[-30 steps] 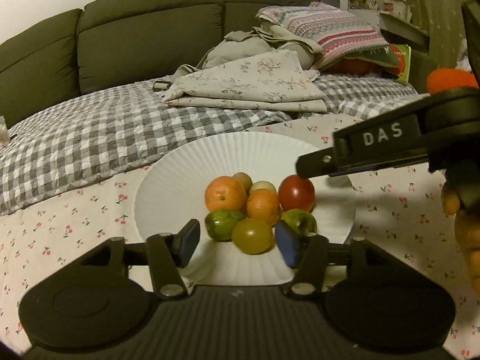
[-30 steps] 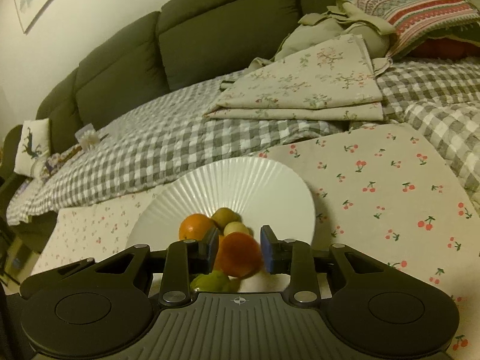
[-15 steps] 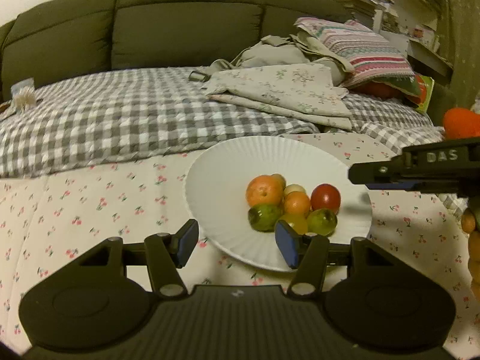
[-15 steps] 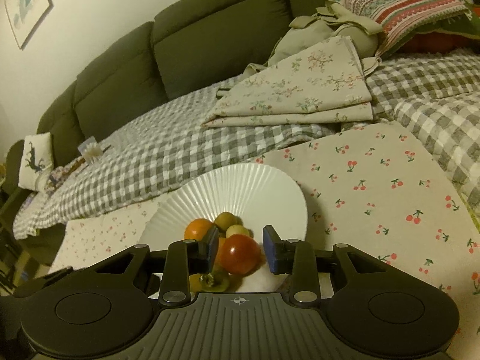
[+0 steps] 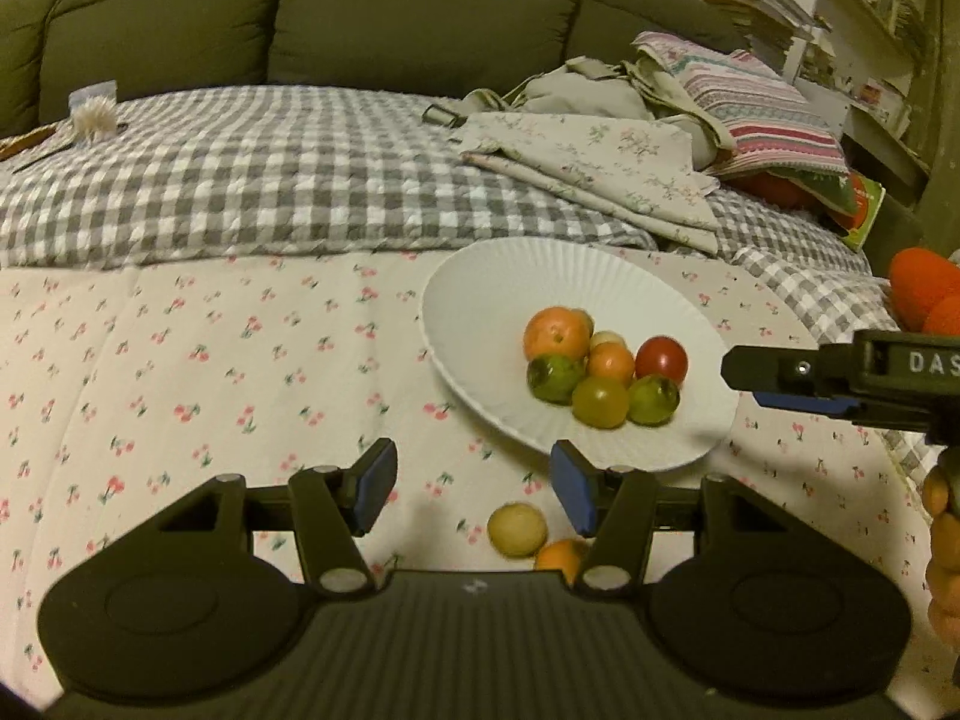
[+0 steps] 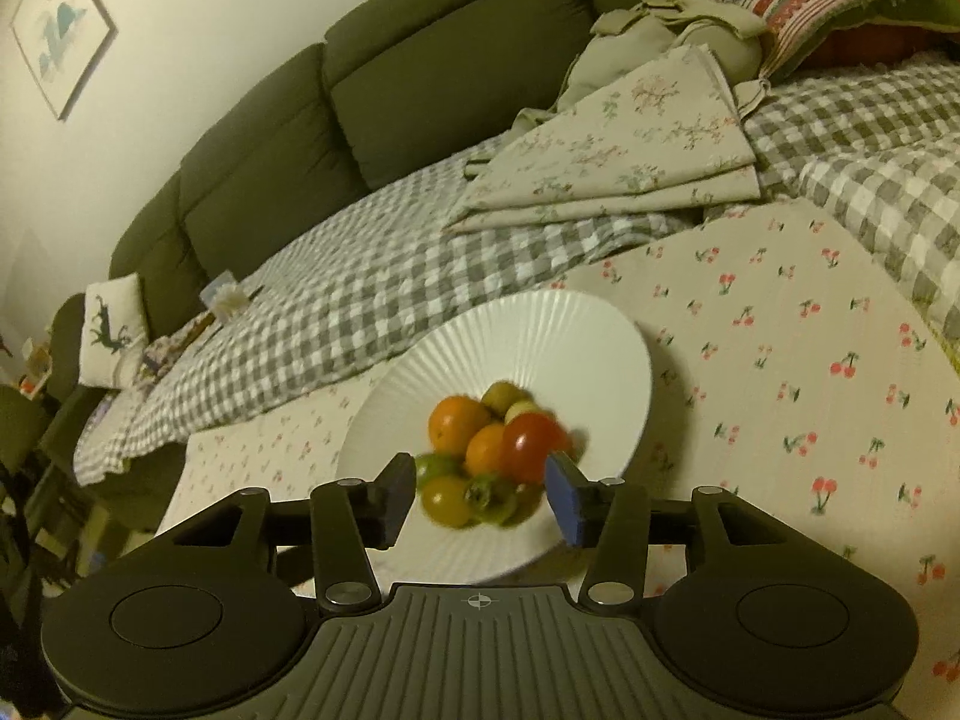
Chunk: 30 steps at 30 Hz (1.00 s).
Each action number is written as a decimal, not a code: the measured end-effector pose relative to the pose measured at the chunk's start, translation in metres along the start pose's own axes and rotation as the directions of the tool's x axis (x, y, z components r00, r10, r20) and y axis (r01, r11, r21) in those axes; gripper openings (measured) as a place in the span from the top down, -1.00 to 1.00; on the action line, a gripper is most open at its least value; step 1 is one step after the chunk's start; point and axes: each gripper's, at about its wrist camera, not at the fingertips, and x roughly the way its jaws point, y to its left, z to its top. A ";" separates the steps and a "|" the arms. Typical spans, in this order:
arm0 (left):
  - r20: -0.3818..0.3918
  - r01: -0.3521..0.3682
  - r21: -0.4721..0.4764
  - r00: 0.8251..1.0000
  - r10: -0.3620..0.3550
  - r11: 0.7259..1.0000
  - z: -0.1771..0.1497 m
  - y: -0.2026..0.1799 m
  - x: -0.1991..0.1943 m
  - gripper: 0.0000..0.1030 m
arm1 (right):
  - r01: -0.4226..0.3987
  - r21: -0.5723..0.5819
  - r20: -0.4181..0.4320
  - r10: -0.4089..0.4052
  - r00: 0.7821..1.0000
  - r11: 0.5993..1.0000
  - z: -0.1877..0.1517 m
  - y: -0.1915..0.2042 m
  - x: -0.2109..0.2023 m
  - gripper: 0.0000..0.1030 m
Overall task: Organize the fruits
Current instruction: 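Move back to the cloth and grasp a yellow plum with the left tool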
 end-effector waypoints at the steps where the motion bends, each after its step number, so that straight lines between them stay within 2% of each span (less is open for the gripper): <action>1: -0.002 -0.002 -0.004 1.000 0.002 1.000 -0.002 0.001 -0.002 -0.09 | 0.000 -0.009 -0.003 0.000 1.000 1.000 -0.002 0.003 -0.001 0.02; 6: -0.020 -0.017 -0.028 1.000 0.016 0.999 -0.008 0.007 -0.010 -0.09 | 0.006 -0.060 -0.015 -0.007 1.000 0.998 -0.014 0.017 -0.008 -0.07; 9: -0.026 -0.026 -0.029 0.999 0.025 0.999 -0.012 0.008 -0.012 -0.09 | 0.007 -0.080 -0.035 -0.010 0.999 0.997 -0.019 0.023 -0.009 -0.21; 20: -0.050 -0.013 -0.053 0.999 0.010 0.999 -0.015 0.007 -0.008 -0.09 | -0.010 -0.119 -0.071 0.002 0.997 0.993 -0.039 0.036 -0.023 -0.43; 30: -0.076 0.017 -0.092 0.997 -0.024 0.996 -0.014 0.007 0.004 -0.09 | -0.011 -0.210 -0.128 -0.017 0.992 0.978 -0.056 0.051 -0.024 -0.49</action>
